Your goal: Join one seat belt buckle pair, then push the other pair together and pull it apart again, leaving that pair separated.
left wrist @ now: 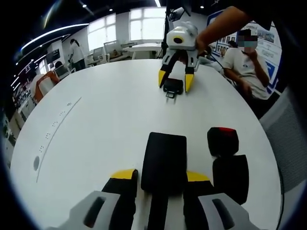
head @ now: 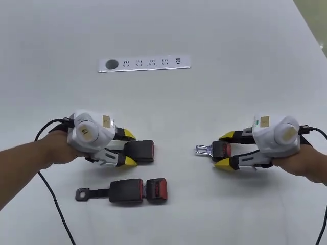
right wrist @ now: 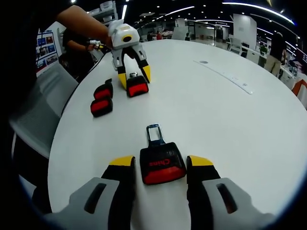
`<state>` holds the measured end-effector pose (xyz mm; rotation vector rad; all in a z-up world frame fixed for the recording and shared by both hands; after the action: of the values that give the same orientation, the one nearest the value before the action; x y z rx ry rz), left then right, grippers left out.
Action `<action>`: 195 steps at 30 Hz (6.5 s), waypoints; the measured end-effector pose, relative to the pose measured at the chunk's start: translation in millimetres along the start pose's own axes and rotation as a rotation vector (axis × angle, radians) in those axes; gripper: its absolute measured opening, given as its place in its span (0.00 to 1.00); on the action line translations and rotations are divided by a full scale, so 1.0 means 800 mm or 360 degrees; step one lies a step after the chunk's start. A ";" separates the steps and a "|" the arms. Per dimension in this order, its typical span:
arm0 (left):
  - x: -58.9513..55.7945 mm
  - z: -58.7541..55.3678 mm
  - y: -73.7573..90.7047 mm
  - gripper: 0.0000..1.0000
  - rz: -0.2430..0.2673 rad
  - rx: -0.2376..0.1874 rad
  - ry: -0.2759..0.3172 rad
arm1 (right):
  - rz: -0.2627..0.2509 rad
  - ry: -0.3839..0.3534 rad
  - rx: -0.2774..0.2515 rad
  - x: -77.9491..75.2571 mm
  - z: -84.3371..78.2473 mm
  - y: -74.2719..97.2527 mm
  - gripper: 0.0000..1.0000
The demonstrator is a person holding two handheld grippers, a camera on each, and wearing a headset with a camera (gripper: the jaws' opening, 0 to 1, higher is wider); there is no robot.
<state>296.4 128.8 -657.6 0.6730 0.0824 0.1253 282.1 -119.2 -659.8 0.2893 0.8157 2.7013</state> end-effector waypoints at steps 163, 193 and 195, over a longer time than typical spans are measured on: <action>0.003 0.003 -0.005 0.34 -0.0077 0.0185 -0.0046 | 0.0192 0.0207 -0.0125 0.039 0.090 -0.152 0.35; 0.002 0.005 -0.005 0.34 -0.0066 0.0189 -0.0042 | 0.0180 0.0198 -0.0110 0.030 0.072 -0.121 0.35; 0.001 0.005 -0.005 0.34 -0.0066 0.0189 -0.0042 | 0.0179 0.0201 -0.0110 0.027 0.069 -0.117 0.35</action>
<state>297.9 123.0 -657.0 0.7907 0.0791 0.0719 298.2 -9.8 -665.6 0.1546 0.7594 2.8705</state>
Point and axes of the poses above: the centre of the closed fingertips' face, and the gripper's own axes: y roughly backward along the fingers, x roughly to its left, z roughly out of its top, the point moved 4 cm from there along y, roughly backward along the fingers, and after that the axes turned 9 degrees about -x, right-handed, at the moved point
